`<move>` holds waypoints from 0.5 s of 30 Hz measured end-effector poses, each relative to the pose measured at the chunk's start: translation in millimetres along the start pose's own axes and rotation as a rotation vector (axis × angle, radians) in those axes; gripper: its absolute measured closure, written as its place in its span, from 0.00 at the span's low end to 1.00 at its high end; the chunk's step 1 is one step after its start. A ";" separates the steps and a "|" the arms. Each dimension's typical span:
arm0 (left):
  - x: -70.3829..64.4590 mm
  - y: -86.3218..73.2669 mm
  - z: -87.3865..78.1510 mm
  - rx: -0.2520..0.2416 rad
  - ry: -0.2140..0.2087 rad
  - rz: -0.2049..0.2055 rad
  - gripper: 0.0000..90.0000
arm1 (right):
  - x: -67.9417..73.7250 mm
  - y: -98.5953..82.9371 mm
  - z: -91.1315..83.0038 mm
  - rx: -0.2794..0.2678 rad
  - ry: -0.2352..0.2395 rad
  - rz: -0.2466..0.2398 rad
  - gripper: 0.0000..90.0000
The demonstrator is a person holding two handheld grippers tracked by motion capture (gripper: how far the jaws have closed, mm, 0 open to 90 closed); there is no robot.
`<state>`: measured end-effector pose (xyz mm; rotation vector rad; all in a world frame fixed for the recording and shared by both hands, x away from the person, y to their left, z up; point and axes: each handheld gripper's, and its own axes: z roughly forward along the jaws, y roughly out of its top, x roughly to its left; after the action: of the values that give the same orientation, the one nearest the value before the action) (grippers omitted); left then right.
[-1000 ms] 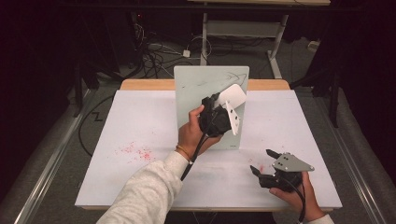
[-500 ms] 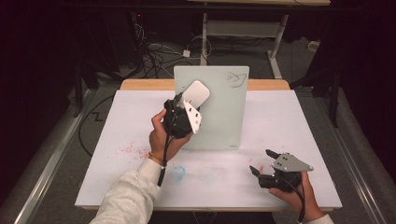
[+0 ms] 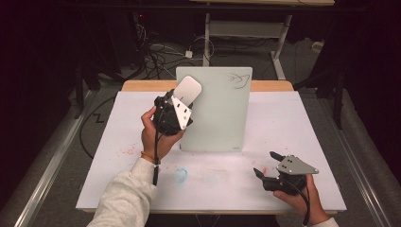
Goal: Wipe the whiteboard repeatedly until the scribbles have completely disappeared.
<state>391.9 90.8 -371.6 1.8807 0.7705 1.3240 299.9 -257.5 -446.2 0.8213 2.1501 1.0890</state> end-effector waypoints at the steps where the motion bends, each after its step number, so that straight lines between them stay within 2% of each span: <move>1: -4.1 -3.2 -0.2 0.000 0.004 0.008 0.32 | 0.1 0.0 0.3 0.000 0.000 0.000 0.25; 2: -8.3 -5.6 -0.4 0.005 0.011 0.025 0.32 | 0.3 0.0 0.6 0.001 0.004 -0.001 0.25; 5: -14.0 -6.6 -0.4 0.011 0.015 0.033 0.32 | 1.6 0.3 1.1 0.004 0.006 -0.003 0.25; 7: -15.0 3.9 -0.6 0.018 -0.028 0.024 0.32 | 2.4 0.9 1.5 0.005 0.006 -0.004 0.25; 9: -18.1 15.1 2.3 0.035 -0.022 0.054 0.32 | 2.7 0.8 2.1 0.007 0.009 -0.008 0.25; 10: -18.1 15.1 2.3 0.035 -0.022 0.054 0.32 | 2.8 0.7 2.3 0.010 0.009 -0.005 0.25; 11: -21.0 26.6 5.3 0.027 -0.022 0.069 0.32 | 2.4 0.7 2.4 0.010 0.009 -0.011 0.25; 14: -23.7 43.6 8.8 0.012 -0.083 0.045 0.32 | 1.7 0.5 1.9 0.007 0.008 -0.009 0.25; 15: -23.7 43.6 8.8 0.012 -0.083 0.045 0.32 | 1.6 0.4 1.7 0.008 0.010 -0.006 0.25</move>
<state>396.4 45.2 -350.9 1.9598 0.6992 1.2624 300.2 -255.3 -447.1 0.8141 2.1652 1.0837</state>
